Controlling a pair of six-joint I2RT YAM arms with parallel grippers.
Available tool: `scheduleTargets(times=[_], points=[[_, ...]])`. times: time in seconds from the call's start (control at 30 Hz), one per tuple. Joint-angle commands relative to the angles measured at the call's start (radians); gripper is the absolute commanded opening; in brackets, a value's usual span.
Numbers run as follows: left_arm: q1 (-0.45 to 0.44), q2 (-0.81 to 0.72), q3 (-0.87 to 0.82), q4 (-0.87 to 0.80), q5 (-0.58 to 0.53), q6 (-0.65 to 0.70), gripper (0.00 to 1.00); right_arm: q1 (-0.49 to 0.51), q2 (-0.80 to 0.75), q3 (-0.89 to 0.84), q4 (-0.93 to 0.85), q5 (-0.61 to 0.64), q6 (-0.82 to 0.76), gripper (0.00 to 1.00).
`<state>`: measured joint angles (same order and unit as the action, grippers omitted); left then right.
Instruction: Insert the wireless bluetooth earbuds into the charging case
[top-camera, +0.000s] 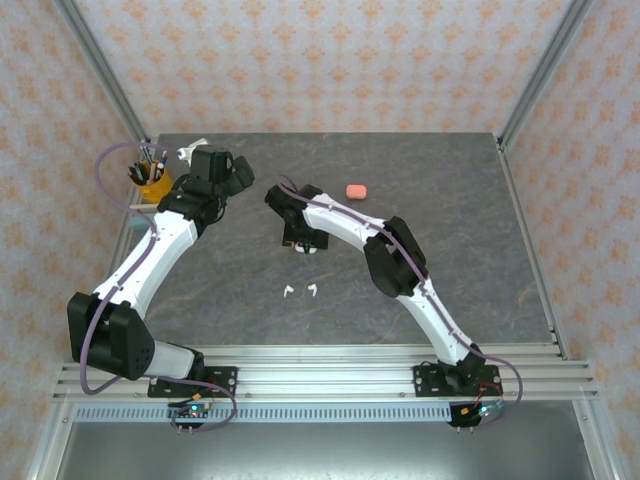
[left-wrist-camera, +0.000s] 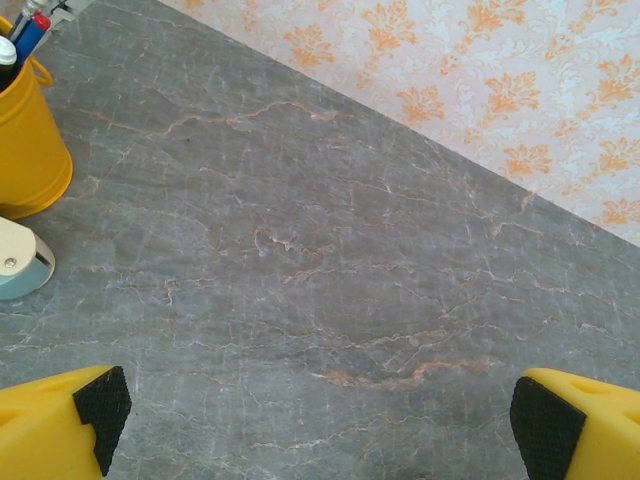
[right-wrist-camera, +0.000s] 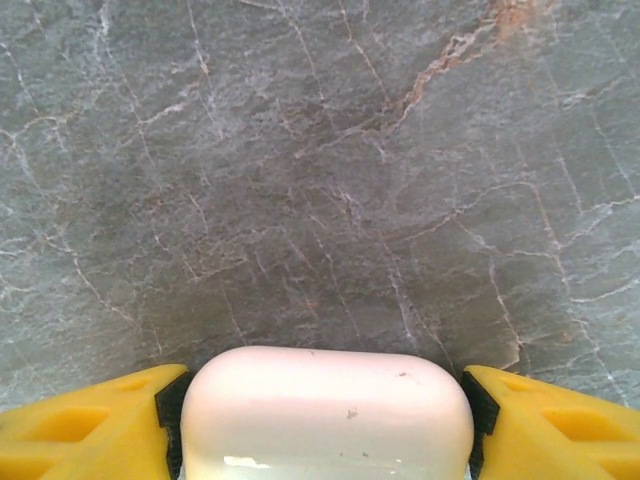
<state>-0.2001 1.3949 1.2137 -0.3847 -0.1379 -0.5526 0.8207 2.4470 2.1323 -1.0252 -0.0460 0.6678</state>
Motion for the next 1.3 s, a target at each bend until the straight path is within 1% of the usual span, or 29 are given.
scheduleTargets(times=[0.0,0.1,0.27,0.33,0.43,0.6,0.83,1.1,1.27], points=[[0.011,0.012,-0.004,0.015,0.0,-0.013,1.0,0.018,0.06,-0.008,-0.079,0.0,-0.013,0.7],[0.01,0.015,-0.002,0.014,0.003,-0.015,1.0,0.018,0.061,-0.008,-0.085,0.01,-0.017,0.69],[0.01,0.016,-0.004,0.01,0.01,-0.017,1.0,0.008,0.05,-0.018,-0.089,0.024,-0.022,0.6],[0.01,0.016,-0.005,0.01,0.016,-0.015,1.0,-0.006,0.028,-0.053,-0.066,0.023,-0.018,0.57],[0.011,0.012,-0.019,0.027,0.037,-0.013,1.0,-0.038,-0.032,-0.15,-0.006,0.012,-0.001,0.55],[0.01,0.011,-0.053,0.083,0.113,-0.012,1.0,-0.104,-0.159,-0.322,0.092,0.005,0.025,0.53],[0.003,0.052,-0.079,0.164,0.267,-0.05,1.0,-0.186,-0.301,-0.504,0.166,0.011,0.046,0.53],[-0.07,0.104,-0.109,0.251,0.357,-0.058,1.0,-0.265,-0.434,-0.675,0.244,-0.003,0.094,0.53],[-0.14,0.145,-0.117,0.307,0.403,-0.061,1.0,-0.305,-0.503,-0.741,0.282,-0.011,0.132,0.53]])
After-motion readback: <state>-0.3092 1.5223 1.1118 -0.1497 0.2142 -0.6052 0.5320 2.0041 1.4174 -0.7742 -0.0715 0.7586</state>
